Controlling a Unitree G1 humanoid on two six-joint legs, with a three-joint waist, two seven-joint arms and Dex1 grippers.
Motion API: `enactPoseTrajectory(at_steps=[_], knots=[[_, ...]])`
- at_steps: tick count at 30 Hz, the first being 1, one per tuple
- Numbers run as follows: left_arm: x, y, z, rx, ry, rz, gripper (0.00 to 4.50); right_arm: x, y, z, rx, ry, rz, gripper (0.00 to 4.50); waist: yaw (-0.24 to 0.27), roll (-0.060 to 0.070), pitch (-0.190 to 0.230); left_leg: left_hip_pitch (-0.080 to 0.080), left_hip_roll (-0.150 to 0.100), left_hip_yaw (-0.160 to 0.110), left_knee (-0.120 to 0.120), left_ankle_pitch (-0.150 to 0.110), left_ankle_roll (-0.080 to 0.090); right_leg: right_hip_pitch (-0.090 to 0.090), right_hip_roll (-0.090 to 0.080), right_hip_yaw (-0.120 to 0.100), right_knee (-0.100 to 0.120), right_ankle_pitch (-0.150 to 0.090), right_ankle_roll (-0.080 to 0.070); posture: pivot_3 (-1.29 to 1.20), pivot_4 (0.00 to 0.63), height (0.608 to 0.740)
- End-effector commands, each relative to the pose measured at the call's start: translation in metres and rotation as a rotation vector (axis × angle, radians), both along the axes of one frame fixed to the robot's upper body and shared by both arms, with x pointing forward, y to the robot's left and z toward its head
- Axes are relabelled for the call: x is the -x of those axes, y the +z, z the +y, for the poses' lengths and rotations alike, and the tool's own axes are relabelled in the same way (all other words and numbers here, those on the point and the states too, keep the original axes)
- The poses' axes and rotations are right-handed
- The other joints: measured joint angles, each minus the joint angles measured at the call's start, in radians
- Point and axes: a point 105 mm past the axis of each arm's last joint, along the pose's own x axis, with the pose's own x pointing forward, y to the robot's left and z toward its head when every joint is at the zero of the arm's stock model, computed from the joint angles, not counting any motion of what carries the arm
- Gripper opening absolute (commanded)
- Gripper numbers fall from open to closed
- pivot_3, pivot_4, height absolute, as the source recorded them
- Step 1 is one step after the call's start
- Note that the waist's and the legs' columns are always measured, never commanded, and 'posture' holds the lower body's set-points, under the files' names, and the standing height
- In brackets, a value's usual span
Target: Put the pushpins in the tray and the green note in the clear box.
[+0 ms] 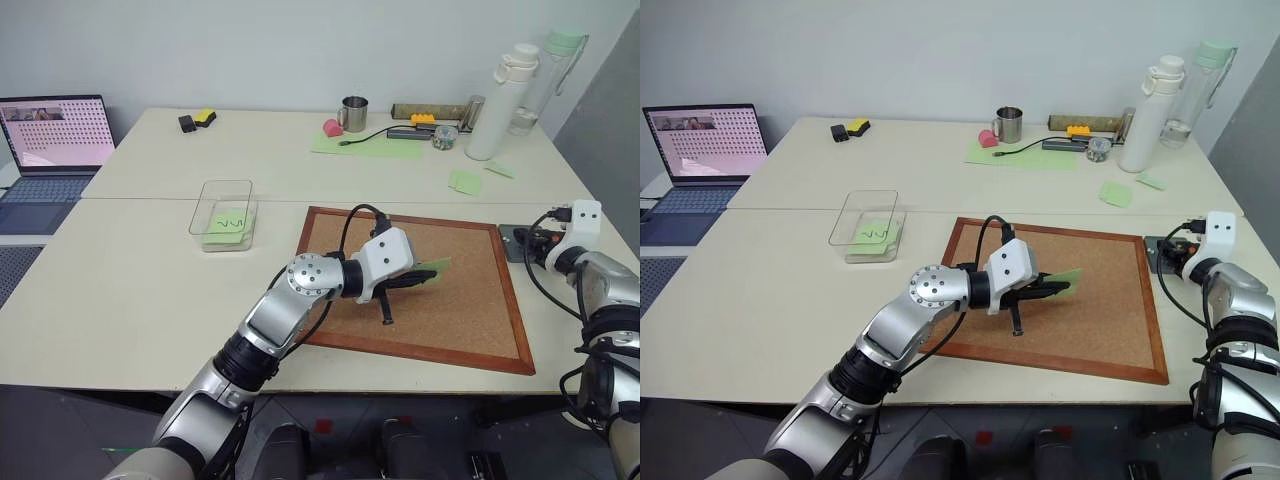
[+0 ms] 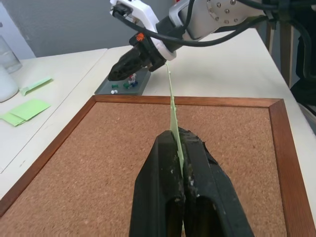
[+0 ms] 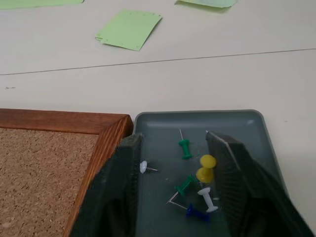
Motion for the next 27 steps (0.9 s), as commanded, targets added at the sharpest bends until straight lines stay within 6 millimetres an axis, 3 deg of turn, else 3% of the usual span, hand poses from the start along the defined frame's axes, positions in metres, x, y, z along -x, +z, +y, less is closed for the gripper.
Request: enactPoseTrajectory(at_steps=[1,9,21,24,27], knots=[[0.003,0.014,0.0,0.04,-0.008,-0.039,0.0,-0.001,0.027,-0.011,0.032,-0.003,-0.077,2.12,0.0,0.0,0.0,0.0,0.0,0.0,0.0,0.0,0.0,0.0,0.0,0.0,0.0,0.0,0.0,0.0,0.15,0.74],[0.003,0.015,-0.004,0.041,-0.025,-0.046,0.0,0.005,0.029,-0.017,0.037,-0.003,-0.084,2.12,0.0,0.0,0.0,0.0,0.0,0.0,0.0,0.0,0.0,0.0,0.0,0.0,0.0,0.0,0.0,0.0,0.15,0.74],[0.003,0.015,-0.004,0.042,-0.029,-0.044,0.0,0.006,0.034,-0.008,0.096,0.076,-0.117,2.12,0.0,0.0,0.0,0.0,0.0,0.0,0.0,0.0,0.0,0.0,0.0,0.0,0.0,0.0,0.0,0.0,0.15,0.74],[-0.005,0.024,0.007,0.085,0.032,-0.013,0.0,0.012,0.042,0.019,0.225,0.256,-0.164,2.12,0.001,0.0,0.0,0.0,0.0,0.0,0.0,0.0,0.0,0.0,0.0,0.0,0.0,0.0,0.0,0.0,0.15,0.74],[-0.026,0.042,0.039,0.145,0.178,0.014,0.0,0.032,0.06,0.06,0.23,0.442,-0.25,2.12,-0.001,0.001,0.0,0.0,0.0,-0.001,0.0,0.0,0.0,0.0,0.0,-0.001,0.001,0.0,0.0,0.0,0.15,0.74]])
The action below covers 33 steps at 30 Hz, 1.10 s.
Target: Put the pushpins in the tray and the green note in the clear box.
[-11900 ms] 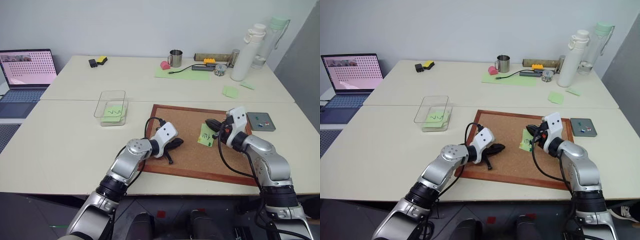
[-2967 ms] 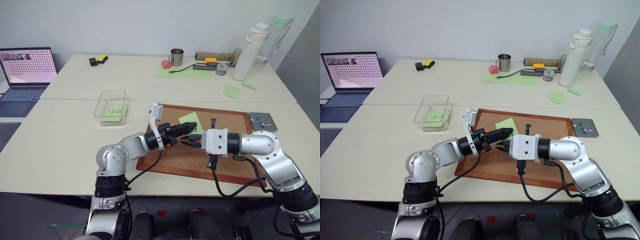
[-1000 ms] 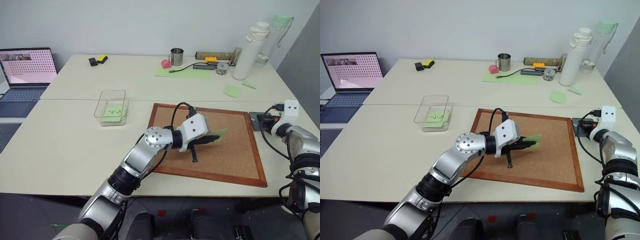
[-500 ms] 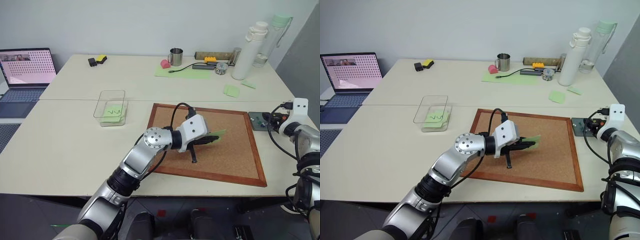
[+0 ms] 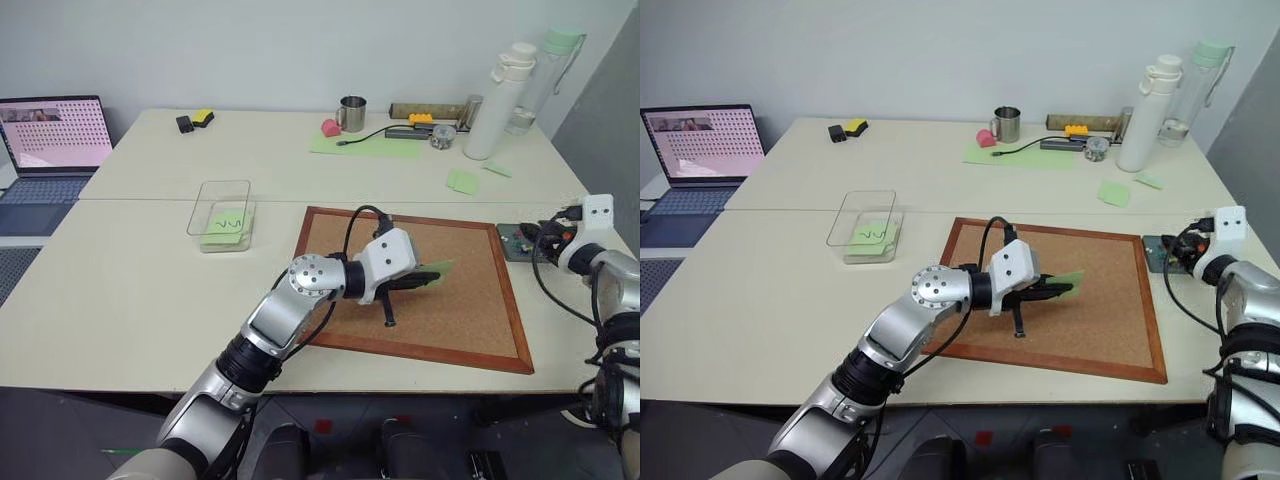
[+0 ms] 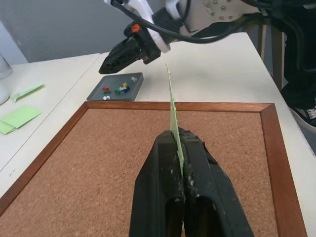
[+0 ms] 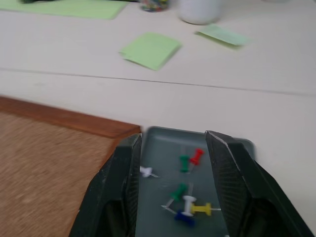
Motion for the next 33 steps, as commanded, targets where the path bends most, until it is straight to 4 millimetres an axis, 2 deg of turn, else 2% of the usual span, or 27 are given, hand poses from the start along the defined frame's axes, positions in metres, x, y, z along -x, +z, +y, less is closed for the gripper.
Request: enactPoseTrajectory(at_steps=[1,5,8,11,16,24,25,31,33], knots=[[-0.026,0.042,0.045,0.114,0.195,-0.03,0.0,0.024,0.046,0.056,0.02,0.267,-0.154,2.12,-0.003,0.0,0.0,0.0,0.001,-0.001,0.0,0.0,0.0,0.0,0.0,0.0,0.001,0.0,0.0,0.0,0.15,0.74],[-0.056,0.063,0.114,0.137,0.477,-0.063,0.0,0.069,0.061,0.118,-0.037,0.48,-0.18,2.12,-0.003,0.002,0.0,0.001,0.002,-0.006,0.0,0.0,0.0,0.0,0.002,-0.001,0.002,-0.001,0.002,0.0,0.15,0.74],[-0.076,0.073,0.167,0.141,0.717,-0.099,0.0,0.094,0.069,0.154,-0.099,0.579,-0.178,2.12,0.002,0.002,0.001,0.0,0.001,-0.01,0.0,0.0,0.0,0.0,0.001,-0.003,0.002,-0.002,0.004,0.0,0.15,0.74],[-0.094,0.071,0.213,0.113,0.924,-0.133,0.0,0.112,0.072,0.182,-0.139,0.666,-0.148,2.12,0.004,0.001,0.001,0.0,0.001,-0.011,0.001,0.0,0.0,0.001,0.0,-0.004,0.002,-0.002,0.004,0.0,0.15,0.74],[-0.119,0.063,0.263,0.031,1.192,-0.193,0.0,0.125,0.081,0.212,-0.169,0.742,-0.153,2.12,0.015,-0.001,0.002,0.0,0.0,-0.011,0.001,0.0,0.0,0.001,-0.001,-0.005,0.001,-0.001,0.002,0.0,0.15,0.74],[-0.128,0.036,0.278,-0.054,1.27,-0.179,0.0,0.129,0.083,0.22,-0.157,0.739,-0.157,2.12,0.025,-0.009,0.006,-0.002,0.0,-0.01,0.001,0.0,0.0,0.0,-0.001,-0.005,0.0,0.0,0.0,0.0,0.15,0.74],[-0.128,0.034,0.278,-0.053,1.27,-0.173,0.4,0.129,0.083,0.221,-0.155,0.737,-0.157,2.17,0.026,-0.01,0.007,-0.002,0.0,-0.01,0.001,0.0,0.0,0.0,-0.001,-0.005,0.0,0.0,0.0,0.0,0.15,0.74],[-0.127,0.037,0.273,-0.043,1.238,-0.193,1.35,0.128,0.083,0.219,-0.155,0.717,-0.157,2.17,0.026,-0.011,0.007,-0.002,0.001,-0.011,0.001,0.0,0.0,-0.001,-0.001,-0.006,0.001,0.0,0.0,0.0,0.15,0.74],[-0.125,0.042,0.268,-0.035,1.206,-0.215,1.82,0.127,0.083,0.217,-0.156,0.705,-0.158,2.17,0.026,-0.011,0.007,-0.002,0.001,-0.011,0.001,0.0,0.0,-0.001,-0.001,-0.006,0.002,0.0,0.0,0.0,0.15,0.74]])
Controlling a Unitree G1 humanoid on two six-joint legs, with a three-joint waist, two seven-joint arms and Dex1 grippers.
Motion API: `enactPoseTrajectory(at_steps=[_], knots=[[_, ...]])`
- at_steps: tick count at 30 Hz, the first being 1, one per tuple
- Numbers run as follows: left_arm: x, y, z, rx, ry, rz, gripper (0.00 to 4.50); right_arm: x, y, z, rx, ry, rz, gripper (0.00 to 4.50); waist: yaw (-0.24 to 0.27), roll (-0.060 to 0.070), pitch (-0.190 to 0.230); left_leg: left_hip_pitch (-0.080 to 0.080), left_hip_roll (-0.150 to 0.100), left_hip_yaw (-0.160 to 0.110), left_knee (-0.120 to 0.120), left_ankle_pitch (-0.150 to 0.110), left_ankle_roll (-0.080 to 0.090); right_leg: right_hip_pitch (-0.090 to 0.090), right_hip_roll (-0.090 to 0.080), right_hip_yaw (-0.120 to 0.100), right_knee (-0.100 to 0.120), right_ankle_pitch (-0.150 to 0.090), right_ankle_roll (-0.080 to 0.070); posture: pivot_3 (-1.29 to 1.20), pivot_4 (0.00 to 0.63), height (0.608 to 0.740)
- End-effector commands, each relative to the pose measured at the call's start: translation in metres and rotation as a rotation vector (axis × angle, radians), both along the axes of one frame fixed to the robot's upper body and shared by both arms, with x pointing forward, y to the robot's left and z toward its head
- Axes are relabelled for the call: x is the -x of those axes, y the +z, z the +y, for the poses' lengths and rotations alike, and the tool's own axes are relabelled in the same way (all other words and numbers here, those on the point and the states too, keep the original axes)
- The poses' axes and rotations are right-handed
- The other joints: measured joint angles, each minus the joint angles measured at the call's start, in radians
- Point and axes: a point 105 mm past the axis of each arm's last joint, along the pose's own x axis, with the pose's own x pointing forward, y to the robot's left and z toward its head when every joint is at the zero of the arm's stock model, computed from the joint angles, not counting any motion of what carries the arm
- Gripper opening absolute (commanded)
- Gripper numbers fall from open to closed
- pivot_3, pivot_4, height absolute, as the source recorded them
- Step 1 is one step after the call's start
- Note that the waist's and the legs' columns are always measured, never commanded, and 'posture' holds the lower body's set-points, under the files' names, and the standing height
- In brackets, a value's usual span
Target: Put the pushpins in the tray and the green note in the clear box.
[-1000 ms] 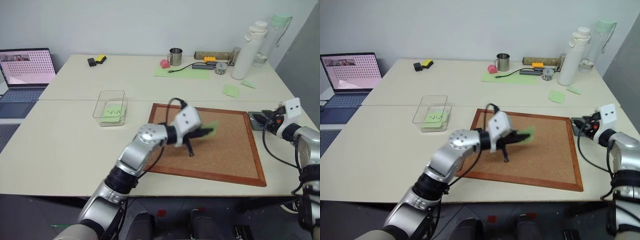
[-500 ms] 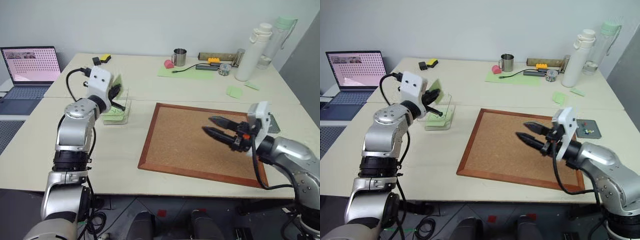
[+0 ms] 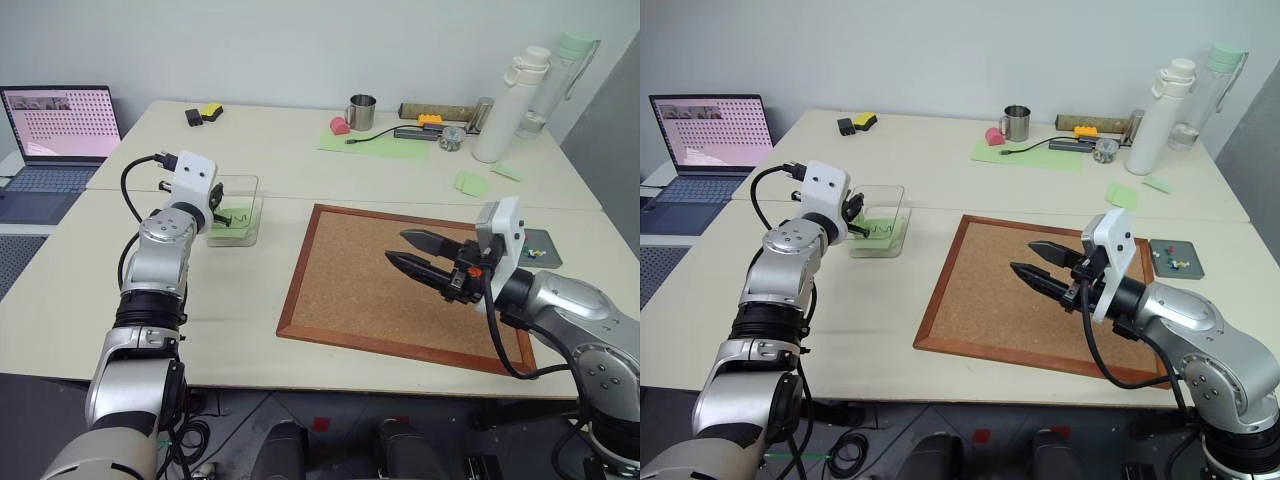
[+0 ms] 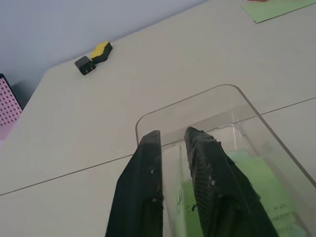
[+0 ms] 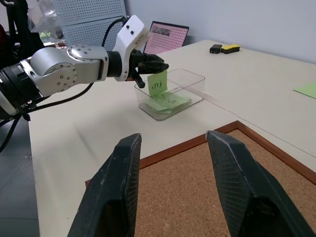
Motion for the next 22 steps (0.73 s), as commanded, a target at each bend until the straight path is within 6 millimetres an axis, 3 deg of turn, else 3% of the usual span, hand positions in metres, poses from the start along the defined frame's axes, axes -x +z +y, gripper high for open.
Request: enactPoseTrajectory(at_steps=[1,3,6,10,17,22], knots=[[0.003,0.026,-0.014,-0.035,-0.08,-0.091,2.02,0.004,0.008,-0.001,-0.004,-0.007,-0.041,2.17,0.0,0.0,0.0,0.0,0.0,0.0,0.0,0.0,0.0,0.0,0.0,0.0,0.0,0.0,0.0,0.0,0.15,0.74],[0.008,0.031,-0.03,-0.007,-0.191,-0.085,2.45,0.001,0.007,-0.004,-0.003,-0.031,-0.043,2.17,0.0,0.0,0.0,0.0,0.0,0.0,0.0,0.0,0.0,0.0,0.0,0.0,0.0,0.0,0.0,0.0,0.15,0.74],[0.022,0.036,-0.057,0.021,-0.371,-0.047,2.45,-0.002,0.006,-0.012,0.016,-0.066,-0.044,2.17,0.0,0.0,0.0,0.0,0.0,0.0,0.0,0.0,0.0,0.0,0.0,0.0,0.0,0.0,0.0,0.0,0.15,0.74],[0.061,0.032,-0.097,-0.022,-0.705,0.049,2.45,-0.002,0.003,-0.033,0.086,-0.094,-0.019,2.17,-0.002,0.0,0.0,-0.001,0.0,0.001,0.0,0.0,0.0,0.0,-0.001,0.0,0.0,0.0,0.0,0.0,0.15,0.74],[0.114,0.01,-0.105,-0.005,-0.943,0.264,2.45,-0.003,-0.013,-0.075,0.199,-0.188,0.056,2.17,-0.005,0.0,0.0,0.002,0.001,0.001,-0.001,0.0,0.0,0.0,0.001,0.001,0.0,-0.001,-0.001,0.0,0.15,0.74],[0.12,0.009,-0.109,0.015,-0.954,0.266,2.45,0.0,-0.021,-0.083,0.213,-0.225,0.081,2.17,-0.003,0.0,0.001,0.001,0.001,0.001,0.0,0.0,0.0,0.0,0.001,0.001,0.0,-0.001,-0.001,0.0,0.15,0.74]])
